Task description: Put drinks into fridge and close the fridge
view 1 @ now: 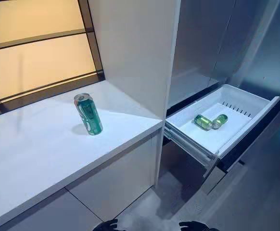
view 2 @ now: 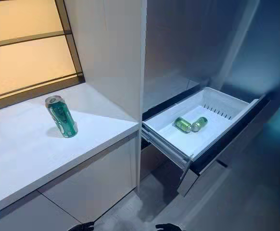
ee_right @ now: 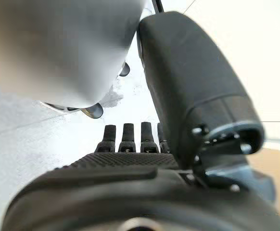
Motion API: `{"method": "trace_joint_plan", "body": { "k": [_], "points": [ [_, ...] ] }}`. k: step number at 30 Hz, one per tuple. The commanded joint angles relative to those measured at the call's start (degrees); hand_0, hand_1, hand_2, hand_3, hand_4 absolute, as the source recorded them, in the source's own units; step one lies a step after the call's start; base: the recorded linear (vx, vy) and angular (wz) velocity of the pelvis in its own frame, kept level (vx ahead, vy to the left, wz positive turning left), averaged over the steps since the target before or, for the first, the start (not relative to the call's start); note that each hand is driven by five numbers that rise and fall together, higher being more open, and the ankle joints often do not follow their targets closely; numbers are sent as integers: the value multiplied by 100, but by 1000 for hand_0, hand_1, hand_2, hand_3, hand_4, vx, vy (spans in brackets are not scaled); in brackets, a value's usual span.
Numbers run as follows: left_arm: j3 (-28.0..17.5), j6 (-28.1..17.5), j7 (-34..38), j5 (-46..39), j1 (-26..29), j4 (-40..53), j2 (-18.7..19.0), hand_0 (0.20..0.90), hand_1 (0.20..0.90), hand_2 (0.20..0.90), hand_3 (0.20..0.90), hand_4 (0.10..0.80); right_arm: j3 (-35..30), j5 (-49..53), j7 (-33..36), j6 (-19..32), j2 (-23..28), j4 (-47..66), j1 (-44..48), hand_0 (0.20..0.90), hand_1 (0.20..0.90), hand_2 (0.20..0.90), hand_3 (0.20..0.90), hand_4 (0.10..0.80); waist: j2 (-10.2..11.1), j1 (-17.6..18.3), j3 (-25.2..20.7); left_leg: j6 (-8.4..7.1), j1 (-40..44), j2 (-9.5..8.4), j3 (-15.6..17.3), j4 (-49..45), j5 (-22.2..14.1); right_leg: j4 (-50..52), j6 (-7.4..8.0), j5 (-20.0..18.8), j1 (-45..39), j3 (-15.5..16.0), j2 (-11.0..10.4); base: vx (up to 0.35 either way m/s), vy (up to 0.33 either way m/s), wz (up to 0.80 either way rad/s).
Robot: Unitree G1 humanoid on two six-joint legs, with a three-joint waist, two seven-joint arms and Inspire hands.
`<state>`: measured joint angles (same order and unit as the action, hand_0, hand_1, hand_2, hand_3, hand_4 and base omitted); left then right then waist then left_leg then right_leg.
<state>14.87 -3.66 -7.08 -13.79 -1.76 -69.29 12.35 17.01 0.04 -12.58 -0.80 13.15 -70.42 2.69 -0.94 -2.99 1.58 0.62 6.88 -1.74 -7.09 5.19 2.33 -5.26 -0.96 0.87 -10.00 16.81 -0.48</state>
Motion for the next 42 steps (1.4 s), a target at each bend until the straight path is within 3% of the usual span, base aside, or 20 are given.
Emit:
{"method": "trace_joint_plan", "body": {
  "k": [1,22,27,37,42],
  "points": [
    [28,-189,-107,80,421,-277,-179,900,900,900,900,800,176,-126,-132,21,-65,-326,281,900,900,900,900,800,105,-86,148,252,187,-304,341,-19,-662,27,-55,457,-161,-96,136,0,0,0],
    [27,-470,-126,-102,543,-141,-89,900,900,900,900,800,139,-172,-234,-35,5,-273,303,900,900,900,900,800,83,-6,115,263,241,-300,452,-19,-687,27,-40,434,-173,-230,150,0,0,0],
    [54,-419,-624,-79,645,-18,-21,900,900,900,900,800,155,-237,-273,-59,35,-256,307,900,900,900,900,800,56,51,95,253,268,-287,510,-19,-696,27,-36,423,-183,-286,161,0,0,0],
    [917,-636,-1572,572,1031,751,156,900,900,900,900,800,376,-433,-406,-193,153,-103,388,900,900,900,900,800,-52,268,87,250,303,-227,727,-19,-734,84,-12,433,-136,-513,193,-7,4,-5],
    [1305,-224,-1891,542,1327,1956,326,900,900,900,900,800,513,-390,-427,-351,188,88,430,900,900,900,900,800,-85,332,119,242,290,-213,759,-19,-727,103,8,416,-96,-589,202,-24,2,-10]
  ]
}}
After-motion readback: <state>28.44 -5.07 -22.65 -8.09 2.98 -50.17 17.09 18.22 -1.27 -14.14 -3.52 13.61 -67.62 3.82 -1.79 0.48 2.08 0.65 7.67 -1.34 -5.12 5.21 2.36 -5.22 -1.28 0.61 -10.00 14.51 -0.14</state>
